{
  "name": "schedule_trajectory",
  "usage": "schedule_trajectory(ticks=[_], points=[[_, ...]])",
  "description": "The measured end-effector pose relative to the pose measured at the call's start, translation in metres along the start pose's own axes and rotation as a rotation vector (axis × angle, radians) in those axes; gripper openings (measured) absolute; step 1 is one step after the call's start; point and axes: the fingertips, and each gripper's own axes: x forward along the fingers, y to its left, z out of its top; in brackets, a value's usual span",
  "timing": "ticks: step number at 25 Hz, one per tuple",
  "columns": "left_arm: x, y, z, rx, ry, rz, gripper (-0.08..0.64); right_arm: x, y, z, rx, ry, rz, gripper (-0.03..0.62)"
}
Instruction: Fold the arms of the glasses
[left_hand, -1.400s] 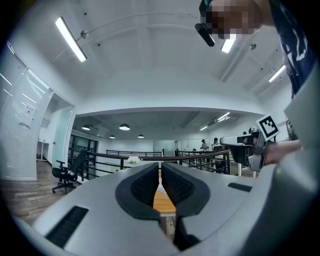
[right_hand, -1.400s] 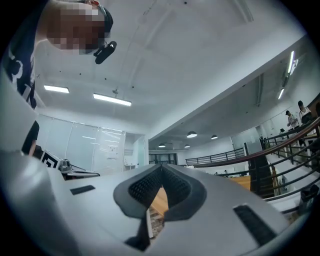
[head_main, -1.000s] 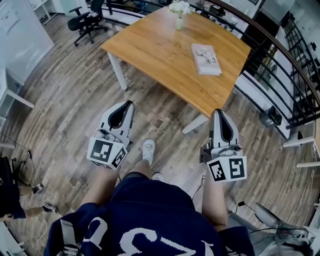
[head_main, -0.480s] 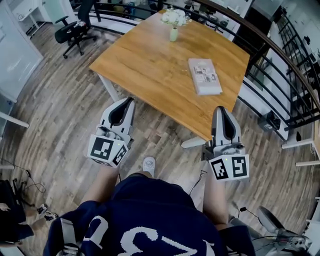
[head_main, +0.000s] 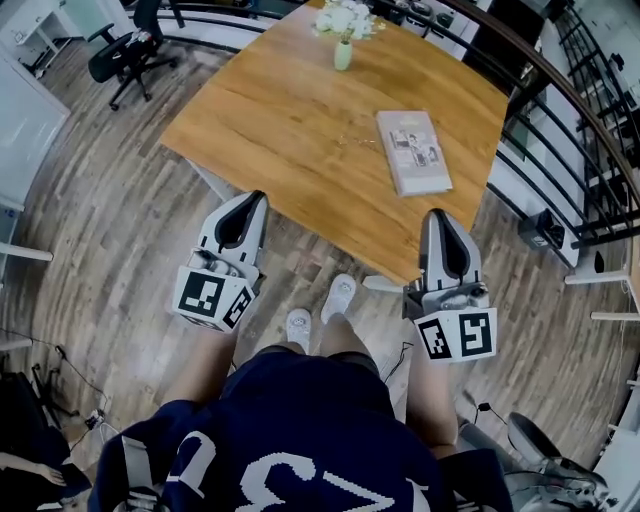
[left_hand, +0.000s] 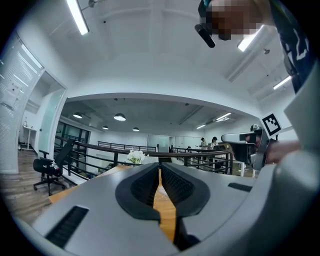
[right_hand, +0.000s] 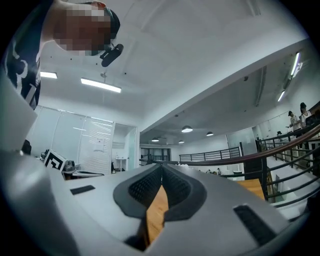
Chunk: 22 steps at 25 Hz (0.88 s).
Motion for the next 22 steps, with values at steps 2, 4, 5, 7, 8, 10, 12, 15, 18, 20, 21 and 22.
schedule_trajectory(ticks=[2, 4, 5, 7, 8, 10, 12, 15, 18, 20, 21, 22], points=[[0.015, 0.007, -0.004, -0.004, 0.005, 0.011, 0.028, 0.018, -0.01, -0.005, 0.001, 0.004, 0.013, 0.026], [0.031, 0.014, -0.004, -0.003, -0.001, 0.031, 0.028, 0.038, -0.022, -0.008, -0.002, 0.002, 0.035, 0.026], [0.04, 0.017, -0.002, 0.0, -0.006, 0.043, 0.028, 0.048, -0.028, -0.008, -0.004, -0.001, 0.047, 0.027], [0.061, 0.022, 0.003, 0.006, -0.018, 0.064, 0.028, 0.068, -0.042, -0.004, -0.009, -0.013, 0.071, 0.026], [0.072, 0.025, 0.006, 0.01, -0.023, 0.075, 0.028, 0.078, -0.051, -0.001, -0.011, -0.019, 0.082, 0.026], [0.093, 0.031, 0.013, 0.018, -0.036, 0.102, 0.028, 0.098, -0.069, 0.004, -0.014, -0.03, 0.104, 0.026], [0.114, 0.036, 0.019, 0.022, -0.055, 0.126, 0.028, 0.117, -0.087, 0.007, -0.015, -0.04, 0.122, 0.027], [0.139, 0.039, 0.02, 0.026, -0.066, 0.15, 0.028, 0.137, -0.109, 0.006, -0.013, -0.043, 0.14, 0.026], [0.158, 0.039, 0.016, 0.024, -0.055, 0.159, 0.028, 0.151, -0.124, -0.003, 0.001, -0.025, 0.148, 0.026], [0.167, 0.038, 0.009, 0.02, -0.038, 0.156, 0.028, 0.157, -0.129, -0.013, 0.013, -0.004, 0.154, 0.026], [0.17, 0.038, 0.006, 0.017, -0.029, 0.154, 0.028, 0.16, -0.131, -0.017, 0.015, 0.007, 0.158, 0.028], [0.174, 0.039, 0.002, 0.014, -0.022, 0.151, 0.028, 0.163, -0.132, -0.022, 0.015, 0.017, 0.16, 0.027]])
